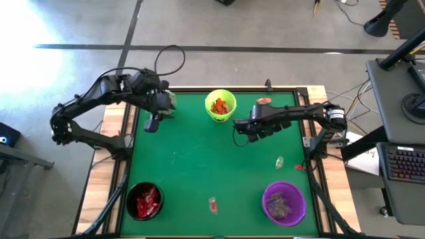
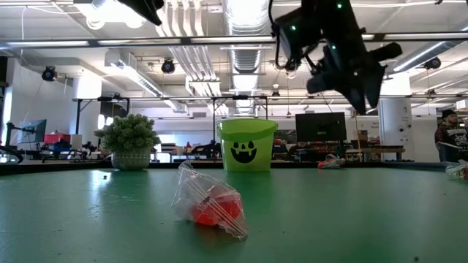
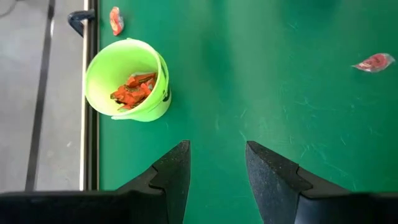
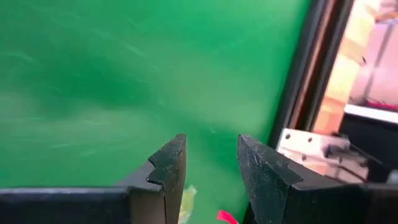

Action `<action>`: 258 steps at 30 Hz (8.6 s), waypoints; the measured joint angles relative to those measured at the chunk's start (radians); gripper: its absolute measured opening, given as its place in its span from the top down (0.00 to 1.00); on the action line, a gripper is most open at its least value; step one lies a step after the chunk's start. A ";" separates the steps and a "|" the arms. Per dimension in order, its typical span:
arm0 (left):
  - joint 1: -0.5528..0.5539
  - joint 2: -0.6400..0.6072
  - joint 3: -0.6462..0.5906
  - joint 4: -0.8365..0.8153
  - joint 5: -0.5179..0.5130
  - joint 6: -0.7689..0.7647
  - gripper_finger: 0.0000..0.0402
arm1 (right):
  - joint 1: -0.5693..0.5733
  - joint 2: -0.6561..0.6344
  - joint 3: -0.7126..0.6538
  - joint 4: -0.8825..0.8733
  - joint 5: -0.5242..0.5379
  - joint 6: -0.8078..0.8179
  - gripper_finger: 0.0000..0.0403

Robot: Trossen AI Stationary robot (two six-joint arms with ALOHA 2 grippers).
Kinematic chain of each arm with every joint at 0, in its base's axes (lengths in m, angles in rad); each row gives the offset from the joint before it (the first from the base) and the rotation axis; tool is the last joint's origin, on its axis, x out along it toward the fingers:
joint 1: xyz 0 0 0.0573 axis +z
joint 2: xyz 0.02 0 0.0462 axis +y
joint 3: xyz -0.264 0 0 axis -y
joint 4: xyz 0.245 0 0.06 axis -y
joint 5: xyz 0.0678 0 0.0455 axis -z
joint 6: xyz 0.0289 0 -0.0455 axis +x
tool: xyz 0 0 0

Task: Organize candy in baskets
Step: Put the green candy into the violet bucket, then put the red candy into the violet bucket

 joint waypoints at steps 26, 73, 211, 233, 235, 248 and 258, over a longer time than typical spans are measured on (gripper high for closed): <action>0.000 -0.082 0.000 0.001 -0.001 0.002 0.66 | 0.201 -0.237 -0.448 0.352 -0.361 0.552 0.66; 0.000 -0.076 0.000 -0.036 -0.049 -0.033 0.66 | 0.228 -0.264 -0.400 0.324 -0.306 0.435 0.98; -0.311 0.324 -0.009 0.158 -0.048 -1.116 0.62 | 0.940 -0.306 0.218 0.001 0.392 0.056 0.73; -0.652 0.550 -0.009 0.217 -0.174 -1.579 0.62 | 0.876 -0.317 0.229 0.002 0.482 0.064 0.72; -0.677 0.563 -0.009 0.258 -0.212 -1.649 0.62 | 0.868 -0.327 0.230 0.001 0.482 -0.009 0.71; -0.786 0.665 -0.009 0.399 -0.330 -2.083 0.62 | 0.867 -0.420 0.230 0.001 0.482 -0.345 0.68; -0.823 0.798 0.014 0.539 -0.240 -2.254 0.62 | 0.867 -0.453 0.231 0.001 0.482 -0.352 0.69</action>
